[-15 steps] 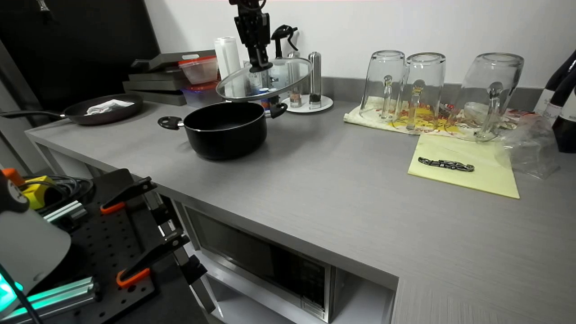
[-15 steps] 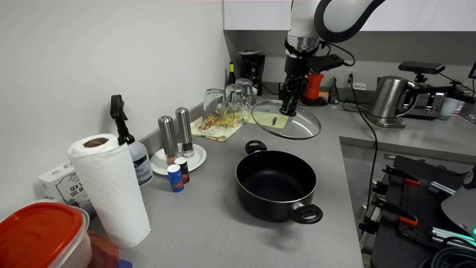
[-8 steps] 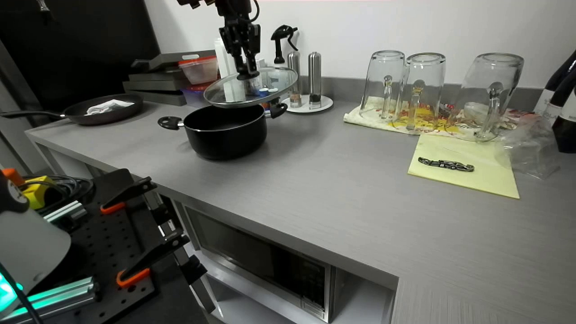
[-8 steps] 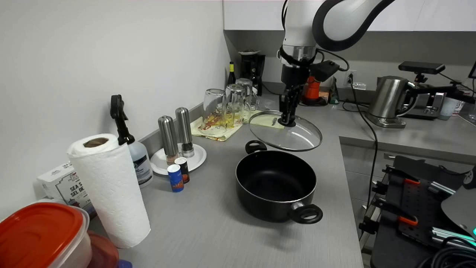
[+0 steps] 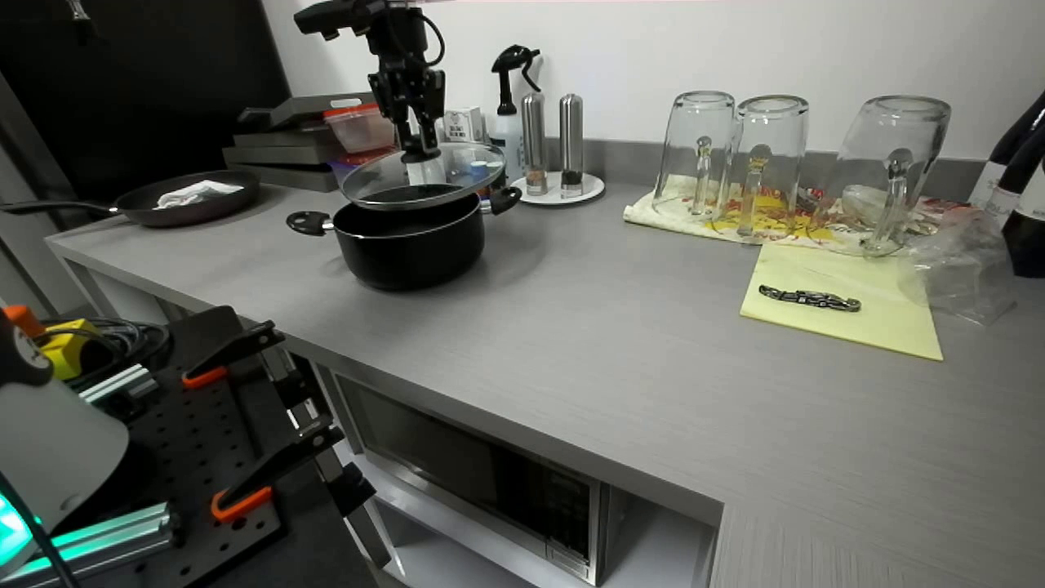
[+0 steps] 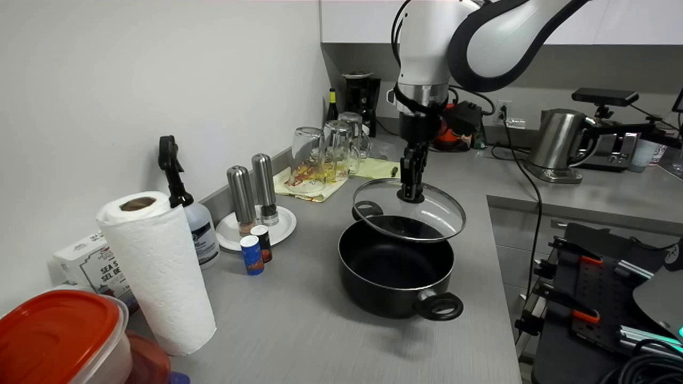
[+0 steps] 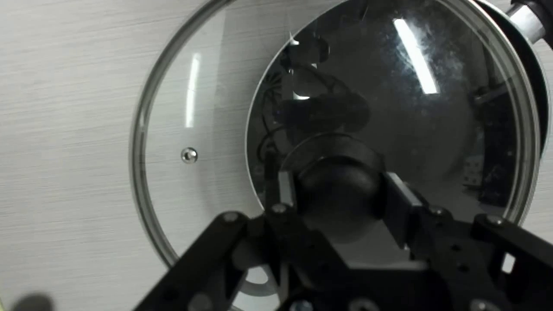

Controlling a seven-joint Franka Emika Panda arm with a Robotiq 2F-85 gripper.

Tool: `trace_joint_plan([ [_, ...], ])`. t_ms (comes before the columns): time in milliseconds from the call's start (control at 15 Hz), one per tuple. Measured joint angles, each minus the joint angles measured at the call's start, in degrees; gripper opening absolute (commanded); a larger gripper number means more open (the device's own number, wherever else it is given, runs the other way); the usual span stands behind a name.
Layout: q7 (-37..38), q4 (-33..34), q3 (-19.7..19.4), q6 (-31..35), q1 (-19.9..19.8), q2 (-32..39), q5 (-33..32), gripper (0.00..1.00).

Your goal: Remove the lid from the table and place it on the pot

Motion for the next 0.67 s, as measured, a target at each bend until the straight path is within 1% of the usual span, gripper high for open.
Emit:
trace_joint_plan([
  [667, -0.2, 1.6, 0.6, 2.2, 1.8, 5.6, -0.3, 0.25],
])
